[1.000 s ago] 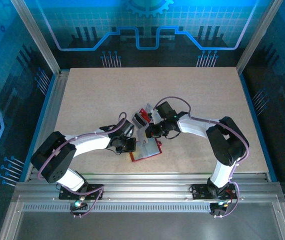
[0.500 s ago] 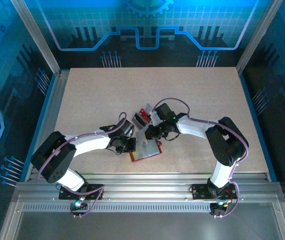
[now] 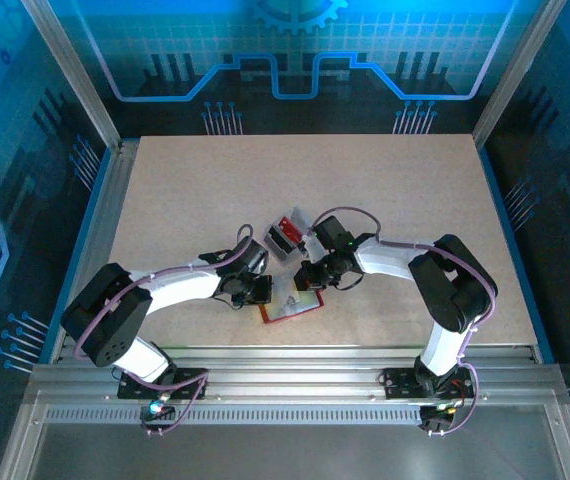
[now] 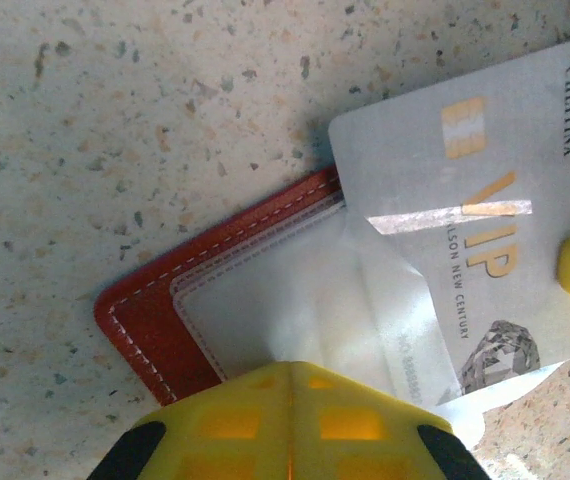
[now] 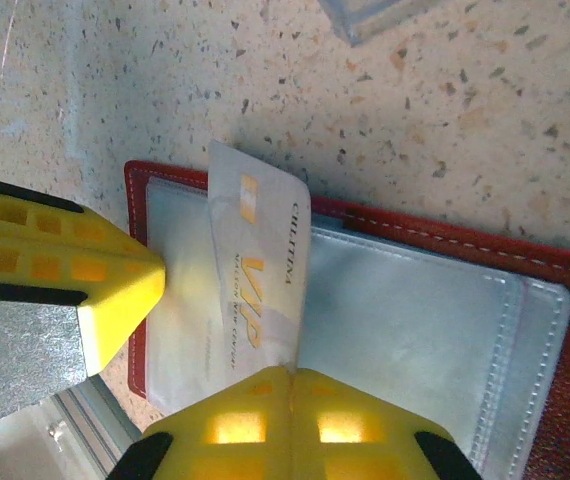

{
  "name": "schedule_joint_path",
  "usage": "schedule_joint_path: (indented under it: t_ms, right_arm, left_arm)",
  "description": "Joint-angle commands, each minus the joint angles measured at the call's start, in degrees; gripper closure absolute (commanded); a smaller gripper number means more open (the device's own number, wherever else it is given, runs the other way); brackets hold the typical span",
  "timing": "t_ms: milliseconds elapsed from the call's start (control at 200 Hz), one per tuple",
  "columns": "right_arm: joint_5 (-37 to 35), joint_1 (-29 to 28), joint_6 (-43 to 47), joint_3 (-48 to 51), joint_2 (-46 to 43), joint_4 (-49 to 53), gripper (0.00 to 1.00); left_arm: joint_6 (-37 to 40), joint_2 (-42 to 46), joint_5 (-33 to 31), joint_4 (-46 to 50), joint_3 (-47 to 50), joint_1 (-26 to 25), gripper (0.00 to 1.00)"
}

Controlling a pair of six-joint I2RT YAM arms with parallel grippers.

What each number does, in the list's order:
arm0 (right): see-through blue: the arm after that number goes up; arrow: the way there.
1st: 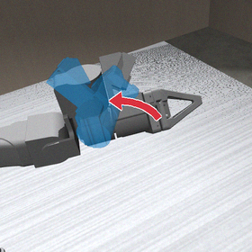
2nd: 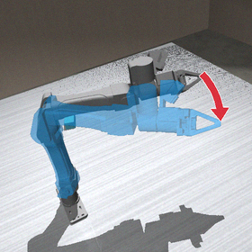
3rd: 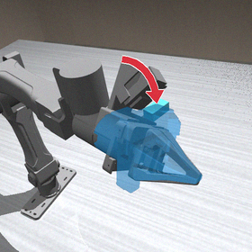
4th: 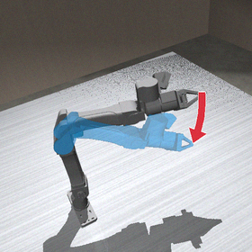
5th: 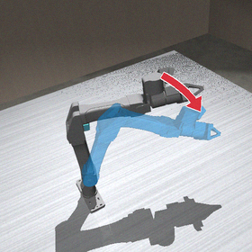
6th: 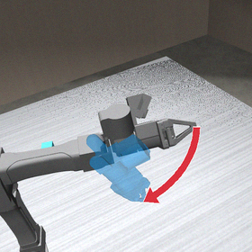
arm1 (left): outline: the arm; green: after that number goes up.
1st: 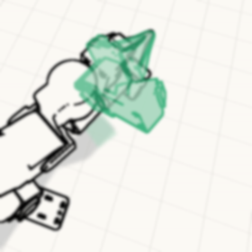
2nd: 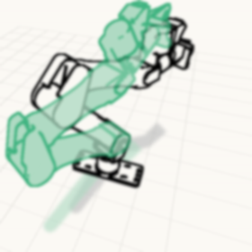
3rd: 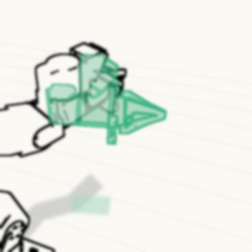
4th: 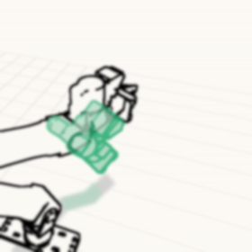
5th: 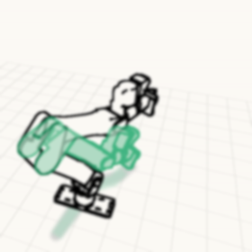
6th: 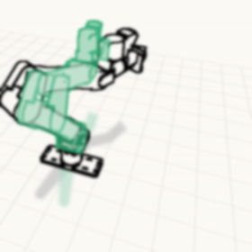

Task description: Put the credit cards into the card holder

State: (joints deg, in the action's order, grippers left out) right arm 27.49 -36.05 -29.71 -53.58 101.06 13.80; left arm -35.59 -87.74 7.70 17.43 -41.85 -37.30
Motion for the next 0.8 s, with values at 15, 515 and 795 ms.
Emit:
schedule_joint_path:
  t_ms: [15, 515, 795]
  right_arm:
    - [0.7, -0.7, 2.1, 0.3, -1.1, 4.2, 1.0]
    - [2.5, -1.2, 4.3, -0.6, -0.9, 6.9, 1.0]
    - [2.7, -2.4, 2.4, -2.6, 0.8, 5.1, 1.0]
  left_arm:
    - [0.9, -0.3, -2.9, 4.3, 2.4, -0.1, 0.92]
    - [0.9, -0.3, -2.9, 4.2, 2.6, -0.1, 0.92]
    - [0.7, -0.1, -2.5, 3.8, 2.8, -0.1, 0.92]
